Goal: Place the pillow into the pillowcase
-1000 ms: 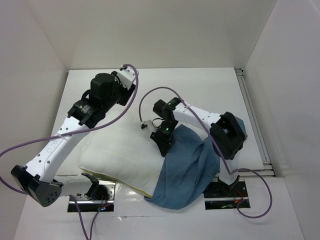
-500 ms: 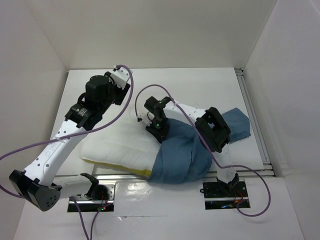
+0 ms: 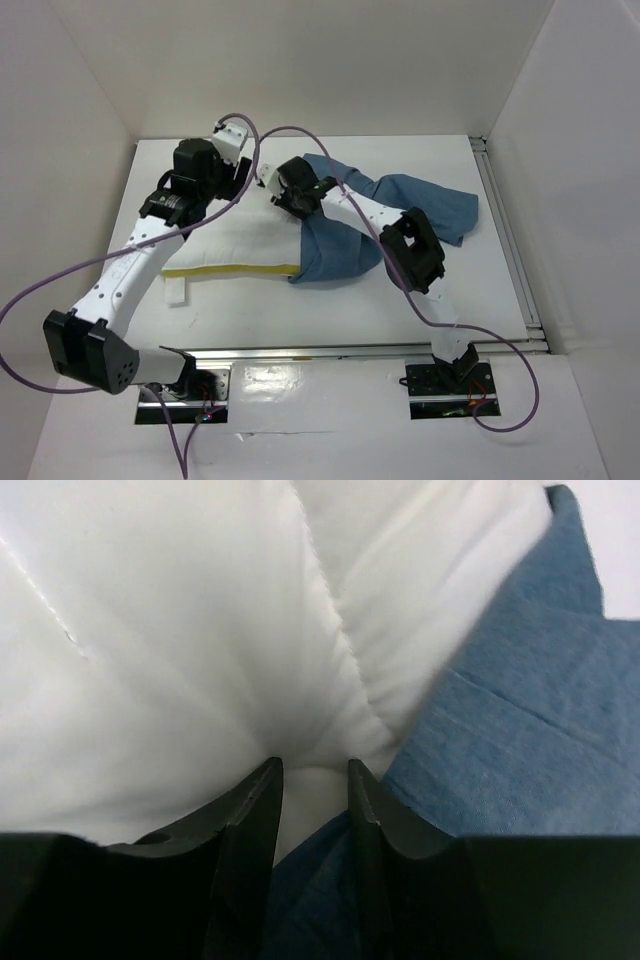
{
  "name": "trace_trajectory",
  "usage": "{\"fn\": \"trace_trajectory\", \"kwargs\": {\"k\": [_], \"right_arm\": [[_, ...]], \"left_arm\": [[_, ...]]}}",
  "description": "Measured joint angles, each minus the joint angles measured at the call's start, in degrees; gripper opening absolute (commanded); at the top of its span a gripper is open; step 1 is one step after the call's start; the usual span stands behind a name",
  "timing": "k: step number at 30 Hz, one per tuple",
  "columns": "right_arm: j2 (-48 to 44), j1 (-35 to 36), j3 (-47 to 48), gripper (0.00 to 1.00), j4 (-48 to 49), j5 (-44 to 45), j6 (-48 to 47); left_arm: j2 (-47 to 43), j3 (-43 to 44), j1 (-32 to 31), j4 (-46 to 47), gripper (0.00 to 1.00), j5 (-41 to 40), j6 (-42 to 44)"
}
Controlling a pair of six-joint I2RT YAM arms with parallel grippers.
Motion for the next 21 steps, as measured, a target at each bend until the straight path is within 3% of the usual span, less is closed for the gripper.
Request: {"fn": "trace_trajectory", "kwargs": {"k": [2, 7, 10, 15, 16, 21], "right_arm": [[-3.54, -0.50, -4.07, 0.45, 0.66, 0.07, 1.62], [-13.97, -2.78, -11.21, 0.50, -0.76, 0.52, 6.43], [-18.95, -3.93, -11.74, 0.51, -1.18, 0.26, 8.94], [-20.06, -4.24, -6.60, 0.51, -3.48, -0.63, 11.32], [-20.06, -4.28, -6.19, 0.51, -3.76, -0.59, 11.67], [-19.74, -5.18, -8.44, 0.50, -5.16, -0.79, 12.02]], "left_arm": [[2.45, 0.15, 1.99, -0.09, 0.82, 1.49, -0.94], [10.69, 4.52, 7.67, -1.36, 0.83, 7.54, -3.76], [16.74, 8.15, 10.36, -1.38, 0.68, 12.72, -5.11], [26.49, 13.68, 10.95, -3.80, 0.06, 22.21, -4.57], [28.52, 15.15, 10.97, -4.48, 0.00, 23.74, -4.35], [36.13, 18.73, 11.34, -7.56, 0.00, 30.40, -2.84]]}}
